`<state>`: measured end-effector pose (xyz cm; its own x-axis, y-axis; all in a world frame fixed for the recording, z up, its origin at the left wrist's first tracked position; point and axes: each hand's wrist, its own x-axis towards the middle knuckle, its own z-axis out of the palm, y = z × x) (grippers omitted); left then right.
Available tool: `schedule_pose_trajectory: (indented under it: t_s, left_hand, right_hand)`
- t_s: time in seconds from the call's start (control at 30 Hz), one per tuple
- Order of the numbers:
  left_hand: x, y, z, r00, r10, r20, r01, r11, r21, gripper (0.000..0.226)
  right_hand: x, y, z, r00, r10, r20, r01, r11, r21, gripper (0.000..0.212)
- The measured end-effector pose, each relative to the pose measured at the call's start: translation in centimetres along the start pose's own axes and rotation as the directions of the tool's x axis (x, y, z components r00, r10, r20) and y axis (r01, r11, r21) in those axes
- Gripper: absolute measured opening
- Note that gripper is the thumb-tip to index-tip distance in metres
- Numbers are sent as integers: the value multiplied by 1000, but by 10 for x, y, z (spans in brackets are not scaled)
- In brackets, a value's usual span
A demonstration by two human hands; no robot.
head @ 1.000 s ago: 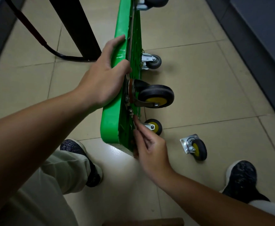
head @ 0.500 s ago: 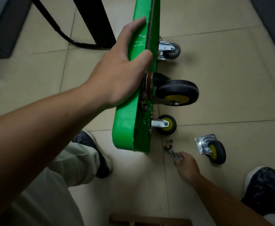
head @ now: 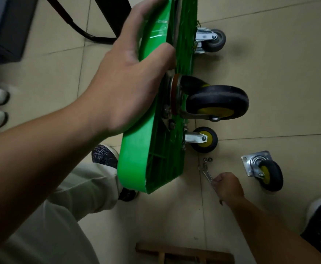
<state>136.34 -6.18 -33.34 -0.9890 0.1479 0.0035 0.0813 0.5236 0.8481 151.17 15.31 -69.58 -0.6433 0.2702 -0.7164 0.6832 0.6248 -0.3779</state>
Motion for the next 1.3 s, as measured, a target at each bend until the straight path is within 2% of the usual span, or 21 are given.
schedule_pose_trajectory:
  t_s: [0.13,0.27,0.4,0.5,0.6,0.67,0.83,0.97,1.1,1.3]
  left_hand:
    - [0,1,2,1000,22,17,-23,1000,11,67]
    - [-3,3,-2,1000,10,12,-9,1000,-23,68]
    - [-5,3,-6,998,-5,58,4,1000,15,64]
    - [-5,3,-7,999,-13,52,12,1000,14,63]
    - [-4,2,-7,998,-24,50,24,1000,10,62]
    - [-4,1,-8,999,-26,47,26,1000,8,63]
    - [-4,2,-7,999,-19,48,20,1000,-5,63]
    - [-5,2,-6,998,-12,54,13,1000,-17,62]
    - [-5,3,-2,1000,-5,6,5,999,-38,66]
    - [-4,4,-1,1000,-3,7,3,999,-34,67]
  right_hand:
    - [-2,-5,2,994,-79,-80,57,967,-250,7]
    - [-2,-14,-1,983,-175,-63,128,882,-454,2]
    - [7,-18,-12,987,-159,-1,136,851,-507,17]
    - [15,-20,-16,992,-122,24,121,905,-408,18]
    - [21,-21,-18,960,-228,-164,198,963,-182,21]
    - [25,-23,-17,923,-321,-213,290,943,-165,30]
    - [28,-29,-11,904,-420,-83,392,891,-230,27]
    - [23,-30,-8,885,-466,-2,443,841,-310,39]
    - [25,-25,-3,888,-460,-25,437,857,-273,43]
    - [29,-31,-9,918,-396,-17,391,912,-125,22]
